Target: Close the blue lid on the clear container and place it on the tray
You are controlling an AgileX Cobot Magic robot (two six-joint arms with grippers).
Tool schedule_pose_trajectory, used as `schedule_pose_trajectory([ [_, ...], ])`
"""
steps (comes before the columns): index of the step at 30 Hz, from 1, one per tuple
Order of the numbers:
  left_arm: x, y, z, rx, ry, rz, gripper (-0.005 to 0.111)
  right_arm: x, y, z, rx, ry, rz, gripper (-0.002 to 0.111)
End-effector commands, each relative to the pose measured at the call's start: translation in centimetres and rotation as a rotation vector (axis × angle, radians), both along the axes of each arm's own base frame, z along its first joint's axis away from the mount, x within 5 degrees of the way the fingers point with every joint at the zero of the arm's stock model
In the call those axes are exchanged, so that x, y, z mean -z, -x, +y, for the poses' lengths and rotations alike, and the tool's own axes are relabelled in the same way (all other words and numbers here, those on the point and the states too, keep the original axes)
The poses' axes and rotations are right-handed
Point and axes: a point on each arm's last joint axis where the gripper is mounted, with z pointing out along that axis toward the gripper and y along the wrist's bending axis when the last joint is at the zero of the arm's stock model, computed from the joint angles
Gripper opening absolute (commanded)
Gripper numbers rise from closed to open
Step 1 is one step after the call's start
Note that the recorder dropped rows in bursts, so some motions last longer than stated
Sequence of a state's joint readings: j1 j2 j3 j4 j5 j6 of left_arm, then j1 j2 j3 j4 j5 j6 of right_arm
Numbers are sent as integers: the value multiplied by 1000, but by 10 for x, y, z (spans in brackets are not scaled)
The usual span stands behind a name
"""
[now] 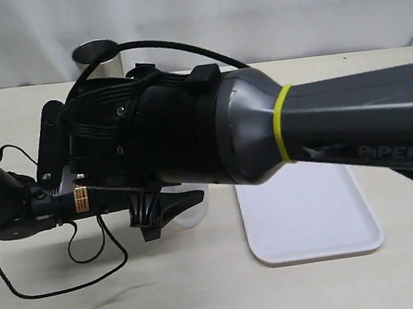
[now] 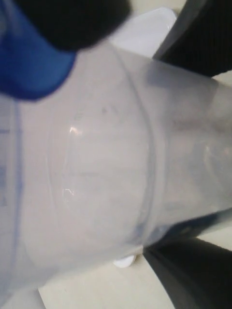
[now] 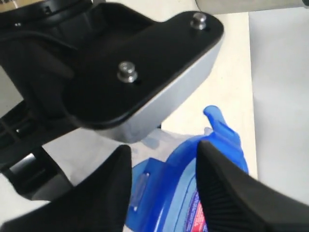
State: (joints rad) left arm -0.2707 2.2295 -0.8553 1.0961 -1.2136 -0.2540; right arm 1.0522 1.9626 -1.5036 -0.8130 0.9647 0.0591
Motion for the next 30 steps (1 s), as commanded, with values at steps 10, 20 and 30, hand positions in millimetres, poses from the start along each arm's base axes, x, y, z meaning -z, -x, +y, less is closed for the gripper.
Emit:
schedule_pose_trajectory([
  [10,-1,3,1,29,-4,-16,0,-41,16,-28,56,-252,242,52],
  [20,-1,3,1,28,-4,-16,0,-83,-42,-98,246,-770,420,52],
  [30,-1,3,1,28,-4,-16,0,-38,-71,-104,314,-686,469,52],
])
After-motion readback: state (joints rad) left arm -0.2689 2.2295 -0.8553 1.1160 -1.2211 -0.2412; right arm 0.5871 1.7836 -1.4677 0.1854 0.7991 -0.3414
